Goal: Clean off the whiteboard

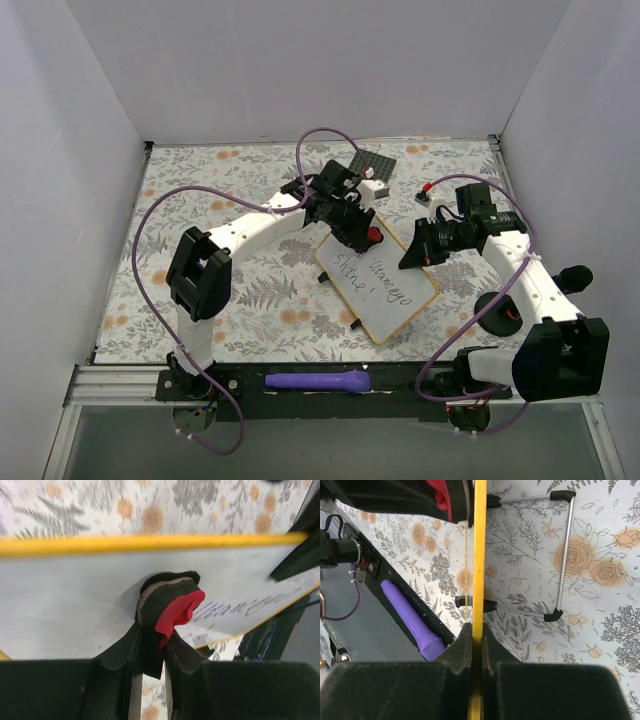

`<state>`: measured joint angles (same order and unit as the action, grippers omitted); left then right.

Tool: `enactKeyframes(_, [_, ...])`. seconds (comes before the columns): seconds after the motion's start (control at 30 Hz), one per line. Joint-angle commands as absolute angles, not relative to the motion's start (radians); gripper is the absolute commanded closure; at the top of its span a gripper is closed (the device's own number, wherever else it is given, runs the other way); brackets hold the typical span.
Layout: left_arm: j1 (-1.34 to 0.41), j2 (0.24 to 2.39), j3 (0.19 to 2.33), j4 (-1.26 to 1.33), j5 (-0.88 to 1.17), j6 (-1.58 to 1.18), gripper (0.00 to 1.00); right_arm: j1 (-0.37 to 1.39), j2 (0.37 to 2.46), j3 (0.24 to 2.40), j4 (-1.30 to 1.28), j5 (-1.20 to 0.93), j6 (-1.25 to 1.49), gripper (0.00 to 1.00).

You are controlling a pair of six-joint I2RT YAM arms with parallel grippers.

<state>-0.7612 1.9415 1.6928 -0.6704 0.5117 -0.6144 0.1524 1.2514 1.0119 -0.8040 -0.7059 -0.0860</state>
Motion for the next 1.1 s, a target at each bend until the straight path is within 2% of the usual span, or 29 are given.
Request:
enactKeyframes(0.0, [-0.756,1.941,1.566,-0.689,0.454,-0.583,1.0,0.163,1.238,1.052,-0.787,-0.718,-0.118,0.99])
enactKeyframes(0.2, [-0.756,1.904,1.473,-0.692,0.465,-0.603,1.0,0.163,1.224,1.037,-0.785,-0.722,-0.12,0.99])
enactKeyframes(0.4, [-0.808,1.875,1.623,-0.666,0.469,-0.614,1.0,0.163,1.221,1.032,-0.784,-0.723,-0.118,0.99])
enactKeyframes(0.53, [-0.833,1.888,1.647,-0.627,0.446,-0.633,1.0,0.161,1.22,1.031,-0.781,-0.726,-0.11,0.99])
enactKeyframes(0.7, [-0.827,1.893,1.545,-0.589,0.471,-0.62,1.0,0.161,1.215,1.02,-0.776,-0.723,-0.106,0.99])
enactKeyframes(0.87, [-0.906,1.83,1.433,-0.534,0.434,-0.581,1.0,0.161,1.207,1.012,-0.773,-0.73,-0.101,0.99])
enactKeyframes(1.07, [-0.957,1.822,1.454,-0.514,0.364,-0.597,1.0,0.163,1.215,1.012,-0.773,-0.738,-0.098,0.99])
